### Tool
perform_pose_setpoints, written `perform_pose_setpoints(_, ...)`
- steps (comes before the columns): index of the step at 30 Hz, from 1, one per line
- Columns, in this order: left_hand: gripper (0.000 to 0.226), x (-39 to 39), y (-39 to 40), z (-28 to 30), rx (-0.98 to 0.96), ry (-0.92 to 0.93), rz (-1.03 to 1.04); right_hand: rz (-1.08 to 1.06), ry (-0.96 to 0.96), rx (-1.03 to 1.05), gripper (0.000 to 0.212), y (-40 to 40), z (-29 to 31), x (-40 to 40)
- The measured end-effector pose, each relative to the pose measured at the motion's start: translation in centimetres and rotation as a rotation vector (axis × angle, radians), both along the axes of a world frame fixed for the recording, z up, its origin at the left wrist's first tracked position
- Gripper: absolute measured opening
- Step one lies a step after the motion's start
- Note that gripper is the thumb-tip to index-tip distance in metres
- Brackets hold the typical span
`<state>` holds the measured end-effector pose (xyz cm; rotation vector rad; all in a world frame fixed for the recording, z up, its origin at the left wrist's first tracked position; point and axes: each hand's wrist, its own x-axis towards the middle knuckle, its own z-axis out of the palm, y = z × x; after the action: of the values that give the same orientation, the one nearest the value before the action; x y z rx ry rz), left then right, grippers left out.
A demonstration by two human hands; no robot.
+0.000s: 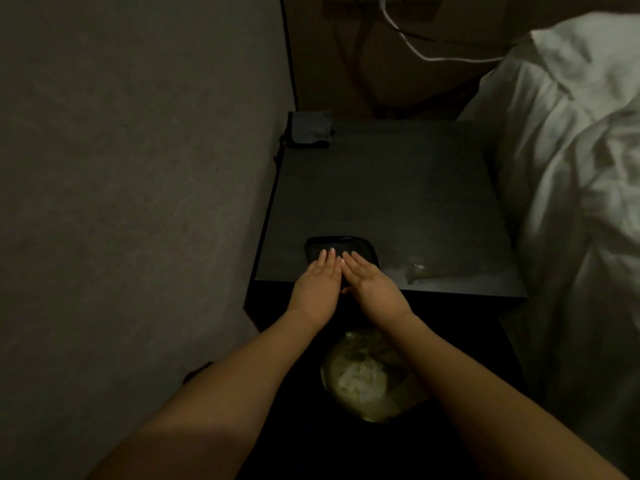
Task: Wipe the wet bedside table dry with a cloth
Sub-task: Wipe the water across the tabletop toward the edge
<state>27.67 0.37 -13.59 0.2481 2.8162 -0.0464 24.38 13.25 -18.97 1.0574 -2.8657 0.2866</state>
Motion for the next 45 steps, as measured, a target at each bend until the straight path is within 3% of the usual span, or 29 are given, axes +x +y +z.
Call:
perform_pose_setpoints(9, 0.059, -0.6, 4.6, -0.1, 0.01, 0.014, -0.067, -0.062, -0.005, -0.037, 0.058, 5.1, 0.9, 0.3)
perform_pose_setpoints(12, 0.059, -0.8, 6.0, 0.0, 0.017, 0.007, -0.093, -0.068, 0.071, 0.007, 0.063, 6.7, 0.8, 0.3)
perform_pose_setpoints(26, 0.062, -2.5, 14.9, -0.2, 0.073, 0.009, -0.233, -0.242, -0.06, 0.008, 0.061, 16.2, 0.2, 0.3)
perform_pose_setpoints(36, 0.064, -2.8, 16.7, -0.4, 0.109, 0.02, -0.272, -0.313, -0.096, -0.085, 0.061, 18.0, -0.1, 0.6)
perform_pose_setpoints(41, 0.062, -3.4, 19.5, -0.4, 0.146, 0.013, -0.307, -0.379, -0.082, -0.03, 0.064, 20.6, 0.5, 1.2)
perform_pose_setpoints(45, 0.063, -3.2, 19.4, -0.5, 0.133, 0.009, -0.349, -0.455, -0.104, -0.123, 0.054, 20.1, 0.3, 1.7)
